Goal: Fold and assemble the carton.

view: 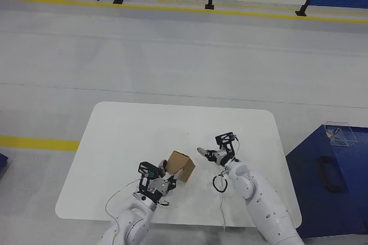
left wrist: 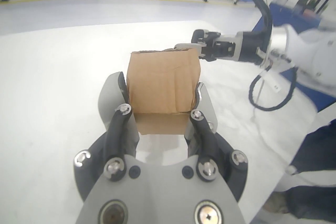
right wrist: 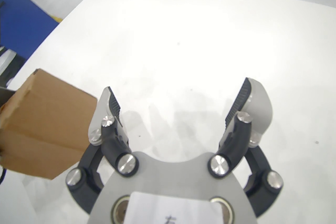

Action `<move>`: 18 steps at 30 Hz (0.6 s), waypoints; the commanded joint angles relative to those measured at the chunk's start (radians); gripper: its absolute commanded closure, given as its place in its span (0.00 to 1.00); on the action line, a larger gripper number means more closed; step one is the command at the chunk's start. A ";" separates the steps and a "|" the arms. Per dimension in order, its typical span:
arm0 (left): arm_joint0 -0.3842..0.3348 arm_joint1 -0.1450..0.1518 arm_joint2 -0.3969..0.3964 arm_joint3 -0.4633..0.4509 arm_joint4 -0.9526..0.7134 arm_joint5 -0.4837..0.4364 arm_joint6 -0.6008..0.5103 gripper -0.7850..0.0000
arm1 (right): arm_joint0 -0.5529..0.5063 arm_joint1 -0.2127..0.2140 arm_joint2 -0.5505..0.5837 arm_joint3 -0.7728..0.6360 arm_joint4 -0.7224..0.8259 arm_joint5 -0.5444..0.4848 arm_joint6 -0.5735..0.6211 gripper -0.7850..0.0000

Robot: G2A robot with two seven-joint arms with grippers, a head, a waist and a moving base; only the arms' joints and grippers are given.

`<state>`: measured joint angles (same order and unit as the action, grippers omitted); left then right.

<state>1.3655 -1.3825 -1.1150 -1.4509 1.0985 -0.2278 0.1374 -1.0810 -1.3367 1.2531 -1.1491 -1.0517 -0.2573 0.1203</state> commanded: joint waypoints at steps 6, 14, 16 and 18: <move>-0.028 -0.029 -0.018 0.011 -0.611 0.062 -0.199 1.00 | -0.124 0.021 0.090 -0.154 0.050 0.002 0.005 0.00; -0.100 -0.045 0.005 0.121 -0.827 0.173 -0.378 1.00 | -0.120 0.022 0.090 -0.151 0.078 -0.028 0.041 0.00; -0.105 -0.046 0.014 0.131 -0.820 0.199 -0.392 1.00 | -0.120 0.022 0.090 -0.151 0.078 -0.028 0.041 0.00; -0.110 -0.045 0.014 0.133 -0.812 0.245 -0.406 0.06 | -0.120 0.022 0.090 -0.151 0.078 -0.028 0.041 0.00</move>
<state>1.2580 -1.4285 -1.1008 -1.3176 0.2791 -0.0122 -0.2608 -1.2011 -1.3150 1.3434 -1.3004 -0.9739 -0.2851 0.1611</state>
